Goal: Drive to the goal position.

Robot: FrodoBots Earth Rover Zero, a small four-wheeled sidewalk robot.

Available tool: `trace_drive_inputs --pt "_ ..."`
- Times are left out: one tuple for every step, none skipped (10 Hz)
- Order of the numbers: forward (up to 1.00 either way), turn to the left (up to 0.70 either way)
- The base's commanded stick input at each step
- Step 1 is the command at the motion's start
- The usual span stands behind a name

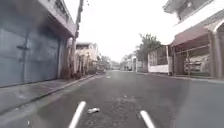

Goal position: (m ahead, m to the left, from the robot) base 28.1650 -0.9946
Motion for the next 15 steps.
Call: trace_drive_inputs --pt "0.70 -0.35" --pt "0.70 -0.29" --pt "0.70 -0.04" --pt "0.70 0.00" --pt "0.70 0.00" --pt "0.70 0.00" --pt "0.70 0.00" --pt "0.70 0.00" --pt "0.70 0.00" --pt "0.70 0.00" --pt "0.70 0.00" --pt "0.70 0.00" --pt "0.70 0.00" --pt "0.70 0.00" --pt "0.70 0.00"
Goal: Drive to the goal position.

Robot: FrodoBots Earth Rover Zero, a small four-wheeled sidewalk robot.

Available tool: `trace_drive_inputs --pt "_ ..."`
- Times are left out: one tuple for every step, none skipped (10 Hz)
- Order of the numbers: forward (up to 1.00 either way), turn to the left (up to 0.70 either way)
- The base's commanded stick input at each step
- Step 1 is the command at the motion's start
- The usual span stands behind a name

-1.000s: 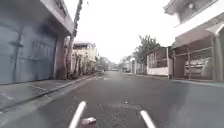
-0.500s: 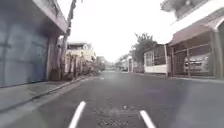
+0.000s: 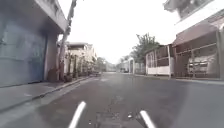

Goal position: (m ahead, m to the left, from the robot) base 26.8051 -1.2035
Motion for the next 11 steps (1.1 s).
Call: trace_drive_inputs --pt "0.70 0.00" --pt "0.70 0.00" --pt "0.70 0.00" --pt "0.70 0.00" --pt "0.70 0.00" --pt "0.70 0.00" --pt "0.70 0.00" --pt "0.70 0.00" --pt "0.70 -0.09" --pt "0.70 -0.28" --pt "0.70 -0.35"
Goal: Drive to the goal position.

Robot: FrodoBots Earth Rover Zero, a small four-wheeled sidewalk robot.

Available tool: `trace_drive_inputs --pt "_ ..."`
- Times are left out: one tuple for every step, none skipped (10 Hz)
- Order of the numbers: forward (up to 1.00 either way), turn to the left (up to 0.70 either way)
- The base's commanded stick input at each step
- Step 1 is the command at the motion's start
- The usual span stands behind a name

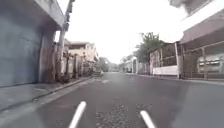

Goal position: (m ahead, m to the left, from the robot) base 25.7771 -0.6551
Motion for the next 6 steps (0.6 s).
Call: trace_drive_inputs --pt "0.70 -0.35" --pt "0.70 -0.35" --pt "0.70 -0.35" --pt "0.70 -0.35" --pt "0.70 -0.23" --pt "0.70 0.00"
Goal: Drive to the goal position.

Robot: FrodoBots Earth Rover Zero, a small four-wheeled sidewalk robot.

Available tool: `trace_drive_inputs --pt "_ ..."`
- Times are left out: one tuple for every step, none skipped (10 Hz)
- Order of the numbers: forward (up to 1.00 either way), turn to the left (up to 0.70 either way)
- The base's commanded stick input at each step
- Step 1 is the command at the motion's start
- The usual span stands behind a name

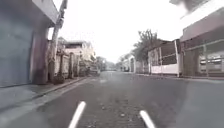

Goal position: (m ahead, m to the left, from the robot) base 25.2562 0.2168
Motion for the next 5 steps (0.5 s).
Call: trace_drive_inputs --pt "0.70 0.00" --pt "0.70 0.00" --pt "0.70 0.00" --pt "0.70 0.00" --pt "0.70 0.00"
